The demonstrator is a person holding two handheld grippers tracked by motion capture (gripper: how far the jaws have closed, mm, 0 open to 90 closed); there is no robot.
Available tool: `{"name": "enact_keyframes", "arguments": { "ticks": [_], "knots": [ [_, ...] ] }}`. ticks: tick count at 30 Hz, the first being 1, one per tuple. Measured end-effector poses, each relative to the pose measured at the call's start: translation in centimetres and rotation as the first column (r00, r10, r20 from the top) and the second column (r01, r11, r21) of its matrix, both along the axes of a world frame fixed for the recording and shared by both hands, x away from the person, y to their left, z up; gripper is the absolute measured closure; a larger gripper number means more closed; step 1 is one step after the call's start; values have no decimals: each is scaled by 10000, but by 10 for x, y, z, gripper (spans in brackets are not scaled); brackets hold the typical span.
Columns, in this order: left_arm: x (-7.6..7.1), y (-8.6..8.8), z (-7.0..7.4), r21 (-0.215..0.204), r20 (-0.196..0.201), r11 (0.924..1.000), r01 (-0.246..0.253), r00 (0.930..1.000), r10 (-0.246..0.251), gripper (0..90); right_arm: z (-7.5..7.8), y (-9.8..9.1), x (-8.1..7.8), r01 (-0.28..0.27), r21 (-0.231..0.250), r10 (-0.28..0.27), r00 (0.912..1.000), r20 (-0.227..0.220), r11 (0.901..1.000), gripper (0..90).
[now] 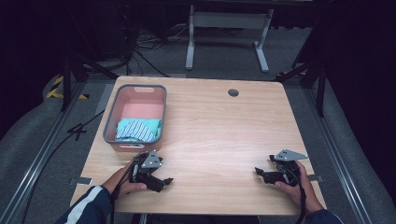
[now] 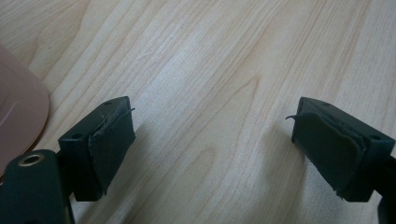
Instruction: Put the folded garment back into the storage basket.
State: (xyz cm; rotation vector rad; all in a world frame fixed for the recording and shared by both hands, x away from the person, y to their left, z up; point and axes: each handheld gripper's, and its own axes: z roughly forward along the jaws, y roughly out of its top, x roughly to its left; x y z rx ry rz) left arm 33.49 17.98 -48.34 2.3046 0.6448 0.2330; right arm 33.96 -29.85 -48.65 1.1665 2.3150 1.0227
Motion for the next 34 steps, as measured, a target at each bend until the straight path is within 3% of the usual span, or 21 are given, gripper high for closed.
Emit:
{"name": "enact_keyframes", "arguments": {
  "ticks": [34],
  "knots": [
    [2, -2, 0, 59, -37, 9999, 137, 9999, -137, 111, 0, -1, 0, -57, -28, 57, 10000, 8, 10000, 162]
  ]
}}
